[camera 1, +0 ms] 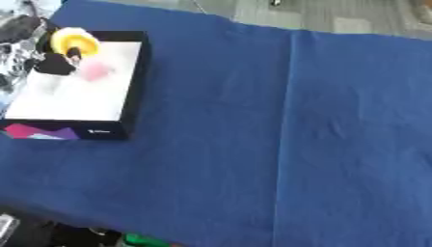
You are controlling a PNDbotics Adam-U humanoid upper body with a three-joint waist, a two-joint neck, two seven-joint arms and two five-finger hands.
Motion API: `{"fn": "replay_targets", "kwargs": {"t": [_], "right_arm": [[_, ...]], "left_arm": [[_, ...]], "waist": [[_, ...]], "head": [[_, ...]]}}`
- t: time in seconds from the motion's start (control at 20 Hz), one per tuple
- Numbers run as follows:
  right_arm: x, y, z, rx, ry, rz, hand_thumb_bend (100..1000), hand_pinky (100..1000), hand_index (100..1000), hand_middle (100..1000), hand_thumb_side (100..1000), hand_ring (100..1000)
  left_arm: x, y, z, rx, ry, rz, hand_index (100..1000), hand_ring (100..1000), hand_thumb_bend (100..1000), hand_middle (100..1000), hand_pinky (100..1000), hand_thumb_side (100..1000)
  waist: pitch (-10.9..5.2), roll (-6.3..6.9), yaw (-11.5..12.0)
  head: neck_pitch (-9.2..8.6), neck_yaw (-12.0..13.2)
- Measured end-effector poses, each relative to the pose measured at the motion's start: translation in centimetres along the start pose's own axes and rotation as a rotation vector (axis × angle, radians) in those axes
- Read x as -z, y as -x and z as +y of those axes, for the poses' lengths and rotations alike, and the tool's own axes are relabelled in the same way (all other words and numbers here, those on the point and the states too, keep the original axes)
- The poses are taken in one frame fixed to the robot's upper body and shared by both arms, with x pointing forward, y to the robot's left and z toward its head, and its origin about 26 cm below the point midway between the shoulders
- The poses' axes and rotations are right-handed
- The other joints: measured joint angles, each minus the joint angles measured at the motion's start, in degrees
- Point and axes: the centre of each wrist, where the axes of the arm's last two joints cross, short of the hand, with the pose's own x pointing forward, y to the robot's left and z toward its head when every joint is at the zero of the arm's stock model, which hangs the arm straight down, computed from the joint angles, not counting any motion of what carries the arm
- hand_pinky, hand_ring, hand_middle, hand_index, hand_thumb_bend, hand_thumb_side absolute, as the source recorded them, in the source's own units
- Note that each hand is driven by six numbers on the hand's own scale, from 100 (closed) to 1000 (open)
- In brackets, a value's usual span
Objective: Pick up the objects with one hand, pass them to the other hand, and then place them into the box on the other side of the table.
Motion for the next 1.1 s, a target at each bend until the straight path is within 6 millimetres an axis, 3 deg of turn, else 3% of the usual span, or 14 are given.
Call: {"fn": "replay_targets", "kwargs": {"t": [0.15,0.25,0.3,0.35,0.55,0.75,0.8,1.1], "right_arm": [[0.0,0.0,0.0,0.000,0.002,-0.001,583,610,766,741,216,730],[0.0,0.0,0.0,0.000,0.002,0.000,582,610,766,741,216,730],[0.0,0.0,0.0,0.000,0.002,0.000,580,610,766,741,216,730],[-0.1,0.1,0.0,-0.001,0.001,0.002,580,610,766,741,216,730],[-0.2,0.2,0.0,-0.001,0.000,0.005,578,610,766,741,216,730],[-0.2,0.2,0.0,-0.001,0.001,0.005,580,610,766,741,213,730],[-0.2,0.2,0.0,-0.001,0.002,0.005,581,610,766,741,213,730],[-0.3,0.5,-0.5,-0.017,0.015,0.017,589,613,768,743,213,733]], "left_arm": [[0.1,0.3,-0.3,0.004,0.030,0.011,763,750,226,682,838,300],[0.1,0.5,-0.4,0.012,0.045,0.022,811,795,228,740,866,568],[0.1,0.6,-0.5,0.017,0.050,0.027,846,822,272,770,885,726],[0.2,0.6,-0.5,0.024,0.053,0.035,856,829,295,777,890,752],[0.2,0.7,-0.4,0.056,0.045,0.060,862,833,313,781,893,752],[0.2,0.8,-0.3,0.069,0.032,0.078,856,826,195,776,887,631],[0.2,0.8,-0.3,0.068,0.029,0.082,856,821,126,774,884,595],[-0.6,0.0,1.1,0.012,-0.046,0.038,842,779,100,742,852,582]], "waist": [[0.00,0.01,0.0],[0.00,0.01,0.0],[0.00,0.02,0.0],[0.00,0.04,-0.1],[-0.01,0.19,-0.1],[-0.04,0.27,-0.2],[-0.05,0.27,-0.2],[-0.19,0.25,-0.2]], "head": [[0.01,0.0],[0.02,0.0],[0.03,0.0],[0.03,0.0],[0.11,-0.1],[0.58,-0.5],[0.66,-0.8],[1.80,-4.6]]}}
